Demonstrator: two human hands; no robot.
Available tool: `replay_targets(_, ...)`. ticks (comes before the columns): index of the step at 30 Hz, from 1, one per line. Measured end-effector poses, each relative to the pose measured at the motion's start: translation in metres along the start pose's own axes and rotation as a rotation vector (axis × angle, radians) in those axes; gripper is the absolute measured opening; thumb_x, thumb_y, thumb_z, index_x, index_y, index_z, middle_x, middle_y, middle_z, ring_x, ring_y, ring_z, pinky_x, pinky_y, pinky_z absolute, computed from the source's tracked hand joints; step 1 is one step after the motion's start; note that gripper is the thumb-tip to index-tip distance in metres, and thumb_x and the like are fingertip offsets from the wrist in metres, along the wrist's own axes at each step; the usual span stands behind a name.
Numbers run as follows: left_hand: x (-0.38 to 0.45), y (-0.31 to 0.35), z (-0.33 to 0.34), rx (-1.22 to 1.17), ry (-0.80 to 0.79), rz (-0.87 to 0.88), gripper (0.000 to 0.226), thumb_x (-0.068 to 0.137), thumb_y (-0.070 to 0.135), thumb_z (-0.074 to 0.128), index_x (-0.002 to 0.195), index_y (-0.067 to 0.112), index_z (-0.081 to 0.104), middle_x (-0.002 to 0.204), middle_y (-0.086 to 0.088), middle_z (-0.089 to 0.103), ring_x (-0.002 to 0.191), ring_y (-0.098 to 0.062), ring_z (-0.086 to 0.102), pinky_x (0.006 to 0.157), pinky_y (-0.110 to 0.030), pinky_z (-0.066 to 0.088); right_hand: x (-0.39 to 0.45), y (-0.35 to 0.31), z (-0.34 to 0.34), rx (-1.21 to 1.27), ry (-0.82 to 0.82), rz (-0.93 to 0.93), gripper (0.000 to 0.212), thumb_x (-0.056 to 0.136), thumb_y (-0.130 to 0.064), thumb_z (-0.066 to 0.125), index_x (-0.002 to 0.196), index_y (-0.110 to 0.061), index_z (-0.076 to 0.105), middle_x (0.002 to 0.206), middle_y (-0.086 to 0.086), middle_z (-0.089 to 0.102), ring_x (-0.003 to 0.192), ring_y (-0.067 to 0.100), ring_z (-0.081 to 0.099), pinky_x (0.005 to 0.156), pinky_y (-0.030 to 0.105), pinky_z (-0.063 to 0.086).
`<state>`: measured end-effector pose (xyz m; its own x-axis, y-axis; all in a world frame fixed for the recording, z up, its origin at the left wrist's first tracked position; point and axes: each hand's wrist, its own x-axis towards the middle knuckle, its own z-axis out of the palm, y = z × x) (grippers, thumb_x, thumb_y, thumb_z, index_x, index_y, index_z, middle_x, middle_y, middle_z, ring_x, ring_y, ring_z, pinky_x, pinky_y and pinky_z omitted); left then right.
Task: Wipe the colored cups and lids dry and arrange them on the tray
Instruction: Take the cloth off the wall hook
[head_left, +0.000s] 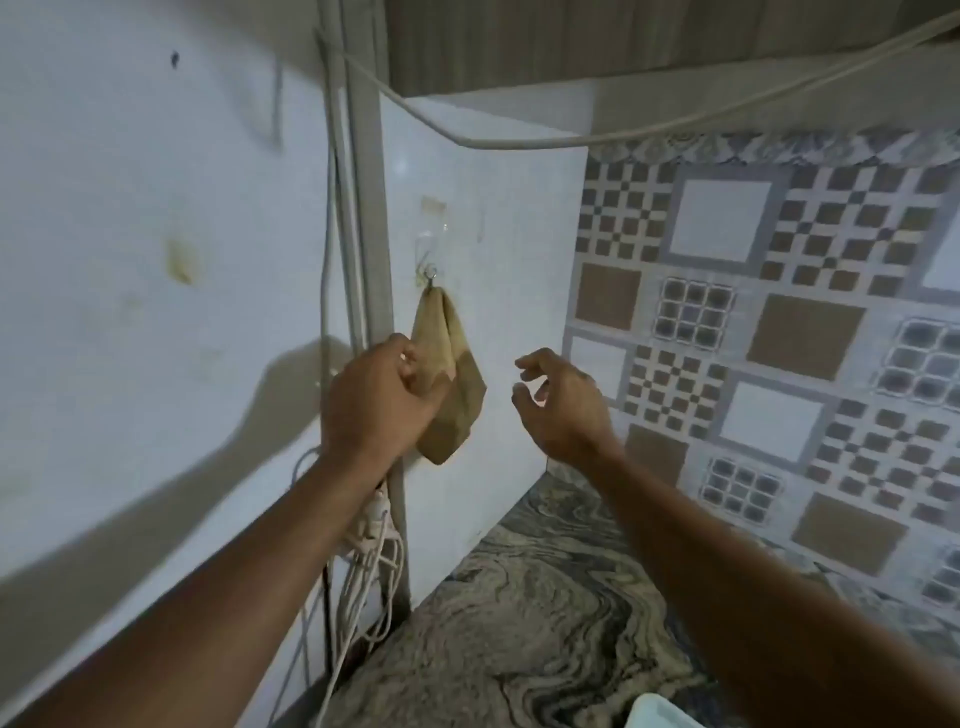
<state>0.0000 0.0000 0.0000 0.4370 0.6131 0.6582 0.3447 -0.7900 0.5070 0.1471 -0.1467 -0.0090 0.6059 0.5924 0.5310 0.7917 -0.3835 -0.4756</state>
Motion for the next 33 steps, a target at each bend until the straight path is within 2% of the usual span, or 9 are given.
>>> replay_targets(5,0.006,-0.007,0.013,0.010,0.005,-0.060,0.033,0.084,0.057,0.076,0.096,0.028,0.065,0.084,0.011,0.075,0.080,-0.018,0.072,0.063,-0.028,0.048,0.042,-0.031,0.036,0.211,-0.051,0.126,0.051,0.107,-0.044,0.059,0.151,-0.019,0.053,0.144,0.002,0.067,0.123,0.027,0.067,0.101,0.038,0.054)
replay_targets(9,0.011,-0.010,0.019,-0.058,0.015,-0.063,0.013,0.089,0.036,0.074,0.094,0.024,0.070,0.081,0.010,0.076,0.082,-0.022,0.074,0.069,-0.033,0.056,0.057,-0.033,0.049,0.264,-0.064,0.155,0.024,0.104,-0.034,0.063,0.118,-0.017,0.073,0.099,0.001,0.077,0.096,0.027,0.075,0.065,0.022,0.050)
replay_targets(11,0.013,-0.011,0.017,-0.094,0.065,-0.041,0.007,0.088,0.027,0.075,0.093,0.024,0.071,0.076,0.012,0.071,0.078,-0.023,0.073,0.070,-0.035,0.058,0.063,-0.029,0.047,0.260,-0.002,0.167,0.010,0.099,-0.023,0.068,0.102,-0.017,0.076,0.087,0.000,0.074,0.085,0.025,0.072,0.057,0.016,0.043)
replay_targets(17,0.030,-0.004,-0.008,-0.110,0.203,0.025,0.009,0.086,0.028,0.079,0.091,0.025,0.071,0.067,0.022,0.058,0.069,-0.013,0.067,0.066,-0.029,0.052,0.076,-0.025,0.018,0.338,0.218,0.150,0.006,0.095,-0.021,0.075,0.099,-0.019,0.078,0.084,-0.009,0.071,0.075,0.008,0.066,0.067,0.023,0.054)
replay_targets(22,0.048,0.007,-0.032,-0.137,0.314,0.076,0.008,0.086,0.024,0.076,0.089,0.025,0.068,0.073,0.017,0.063,0.068,-0.014,0.064,0.063,-0.028,0.049,0.083,-0.024,-0.018,0.315,0.263,0.076,0.001,0.094,-0.020,0.076,0.095,-0.021,0.077,0.078,-0.016,0.068,0.074,0.000,0.063,0.066,0.015,0.049)
replay_targets(24,0.052,0.010,-0.040,-0.176,0.319,0.106,0.008,0.086,0.022,0.075,0.089,0.023,0.068,0.076,0.014,0.065,0.068,-0.012,0.063,0.061,-0.024,0.047,0.082,-0.022,-0.030,0.299,0.251,0.066,0.002,0.093,-0.019,0.077,0.093,-0.021,0.076,0.077,-0.017,0.068,0.074,0.002,0.064,0.069,0.020,0.054)
replay_targets(28,0.053,0.013,-0.050,-0.320,0.169,0.091,0.009,0.090,0.017,0.070,0.092,0.017,0.061,0.081,0.009,0.062,0.072,-0.007,0.057,0.064,-0.011,0.041,0.062,-0.018,-0.048,0.295,0.134,-0.006,0.003,0.090,-0.017,0.076,0.087,-0.018,0.074,0.080,-0.010,0.073,0.077,0.012,0.071,0.074,0.036,0.062)
replay_targets(30,0.052,0.016,-0.052,-0.450,-0.041,-0.029,0.013,0.094,0.014,0.066,0.088,0.017,0.055,0.078,0.008,0.053,0.068,-0.006,0.048,0.062,-0.018,0.039,0.046,-0.013,-0.055,0.326,0.049,-0.014,0.009,0.085,-0.013,0.078,0.084,-0.011,0.070,0.082,0.001,0.073,0.083,0.025,0.073,0.076,0.042,0.062)
replay_targets(33,0.044,0.023,-0.056,-0.708,-0.317,-0.095,0.032,0.094,0.000,0.063,0.074,0.019,0.048,0.070,0.009,0.046,0.063,-0.001,0.045,0.061,-0.015,0.037,0.019,-0.001,-0.063,0.482,-0.083,0.018,0.025,0.077,-0.016,0.075,0.083,0.003,0.059,0.077,0.019,0.065,0.069,0.035,0.061,0.066,0.046,0.055)
